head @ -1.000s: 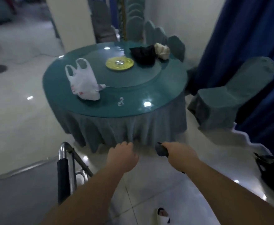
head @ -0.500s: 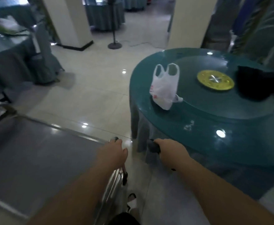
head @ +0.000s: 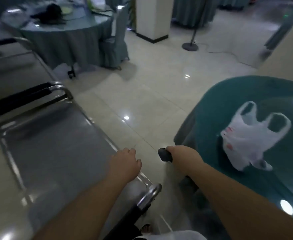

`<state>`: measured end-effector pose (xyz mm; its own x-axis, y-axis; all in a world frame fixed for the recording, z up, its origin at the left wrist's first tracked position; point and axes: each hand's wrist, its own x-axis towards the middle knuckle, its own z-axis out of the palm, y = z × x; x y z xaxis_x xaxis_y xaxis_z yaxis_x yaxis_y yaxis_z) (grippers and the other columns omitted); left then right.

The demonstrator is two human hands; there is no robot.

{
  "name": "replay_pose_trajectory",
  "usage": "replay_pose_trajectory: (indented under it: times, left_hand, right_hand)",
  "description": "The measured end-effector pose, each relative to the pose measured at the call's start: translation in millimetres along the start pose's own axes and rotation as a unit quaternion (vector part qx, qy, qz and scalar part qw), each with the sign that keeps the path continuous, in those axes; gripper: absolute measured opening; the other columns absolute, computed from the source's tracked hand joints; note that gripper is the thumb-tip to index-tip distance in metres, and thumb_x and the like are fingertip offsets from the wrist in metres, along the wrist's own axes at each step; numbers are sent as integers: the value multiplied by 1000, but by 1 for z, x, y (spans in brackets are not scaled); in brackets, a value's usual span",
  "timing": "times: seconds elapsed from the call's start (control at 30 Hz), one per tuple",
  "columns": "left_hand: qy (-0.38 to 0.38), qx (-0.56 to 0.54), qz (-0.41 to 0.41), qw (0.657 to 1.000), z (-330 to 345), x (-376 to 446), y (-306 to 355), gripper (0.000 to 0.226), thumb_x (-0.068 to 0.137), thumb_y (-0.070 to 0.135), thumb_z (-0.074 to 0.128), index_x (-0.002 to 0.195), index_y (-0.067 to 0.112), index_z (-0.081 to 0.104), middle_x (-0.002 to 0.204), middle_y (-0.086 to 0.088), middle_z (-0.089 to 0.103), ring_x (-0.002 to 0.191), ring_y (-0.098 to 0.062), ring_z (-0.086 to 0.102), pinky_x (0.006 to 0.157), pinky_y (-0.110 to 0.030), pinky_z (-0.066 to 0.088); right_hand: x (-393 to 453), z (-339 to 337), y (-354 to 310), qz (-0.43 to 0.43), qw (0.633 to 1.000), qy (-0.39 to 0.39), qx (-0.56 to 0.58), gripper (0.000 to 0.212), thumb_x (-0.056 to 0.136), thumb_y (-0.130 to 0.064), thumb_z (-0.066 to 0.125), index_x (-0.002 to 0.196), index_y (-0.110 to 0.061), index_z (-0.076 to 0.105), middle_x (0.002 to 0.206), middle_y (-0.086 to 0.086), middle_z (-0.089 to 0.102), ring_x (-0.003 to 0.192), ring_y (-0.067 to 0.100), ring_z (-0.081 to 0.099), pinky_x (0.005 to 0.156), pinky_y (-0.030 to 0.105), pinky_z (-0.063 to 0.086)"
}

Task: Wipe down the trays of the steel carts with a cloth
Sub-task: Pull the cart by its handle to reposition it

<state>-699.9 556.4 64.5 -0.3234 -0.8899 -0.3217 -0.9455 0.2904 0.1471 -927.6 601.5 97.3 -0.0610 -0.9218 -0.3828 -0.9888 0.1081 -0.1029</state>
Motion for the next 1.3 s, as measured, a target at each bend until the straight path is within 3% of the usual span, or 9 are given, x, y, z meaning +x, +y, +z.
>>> replay_pose_trajectory:
  times: [0.17, 0.27, 0.53, 0.67, 0.8, 0.87, 1.0, 1.17, 1.3]
  left_hand:
    - [-13, -79, -148, 986, 9, 11, -45, 49, 104, 47, 39, 143, 21, 55, 143, -6, 58, 128, -31, 57, 108, -46, 45]
    - [-7, -115, -245, 963, 19, 13, -64, 45, 101, 46, 42, 133, 20, 60, 136, -8, 62, 124, -32, 59, 106, -46, 47]
    - [15, -187, -485, 854, 20, -22, -52, 44, 102, 44, 46, 134, 16, 58, 135, -12, 62, 123, -35, 59, 104, -45, 49]
    - [19, -215, -551, 806, 19, -53, -35, 45, 105, 41, 48, 142, 16, 54, 143, -12, 58, 131, -33, 56, 109, -42, 45]
    - [47, -225, -592, 773, 23, -88, -24, 39, 106, 43, 42, 131, 16, 55, 134, -9, 60, 122, -30, 58, 101, -40, 45]
    - [57, -236, -609, 755, 32, -101, -23, 37, 106, 43, 41, 129, 17, 56, 129, -6, 62, 117, -28, 58, 97, -40, 45]
    - [62, -263, -637, 722, 52, -108, -24, 44, 105, 46, 43, 140, 21, 52, 137, -6, 59, 126, -29, 55, 102, -44, 42]
    - [68, -287, -676, 676, 69, -97, -11, 45, 103, 45, 43, 138, 20, 53, 133, -6, 59, 121, -30, 57, 99, -43, 44]
    - [76, -303, -720, 619, 65, -74, -2, 46, 103, 45, 44, 141, 20, 52, 137, -7, 57, 125, -30, 56, 102, -46, 46]
  right_hand:
    - [91, -14, -47, -100, 993, -44, -43, 39, 90, -7, 50, 120, -31, 53, 100, -5, 59, 89, 23, 62, 75, 38, 54]
    - [137, -15, -82, -196, 975, -66, -85, 36, 90, -4, 49, 116, -28, 58, 95, -3, 59, 75, 18, 59, 59, 30, 47]
    - [185, -29, -155, -436, 865, -129, -212, 37, 96, -5, 49, 126, -25, 57, 105, 1, 63, 81, 21, 62, 59, 32, 47]
    - [184, -20, -184, -496, 821, -146, -243, 43, 96, -6, 52, 132, -28, 56, 97, -2, 56, 64, 15, 48, 52, 31, 41]
    - [160, -4, -218, -536, 787, -155, -262, 45, 93, -6, 55, 131, -31, 58, 106, 0, 66, 85, 24, 65, 73, 41, 59]
    - [146, 4, -234, -553, 771, -162, -272, 48, 94, -5, 54, 131, -36, 56, 104, -2, 65, 83, 23, 64, 69, 39, 57]
    - [137, 18, -254, -581, 749, -187, -259, 23, 100, -13, 53, 111, -31, 61, 86, -1, 61, 67, 21, 61, 51, 33, 53]
    - [164, 23, -266, -598, 718, -200, -294, 20, 100, -11, 53, 98, -31, 56, 93, 3, 63, 81, 27, 64, 74, 48, 62]
    - [194, 22, -290, -638, 675, -205, -310, 17, 102, -13, 51, 101, -29, 56, 85, 6, 62, 73, 27, 64, 62, 40, 57]
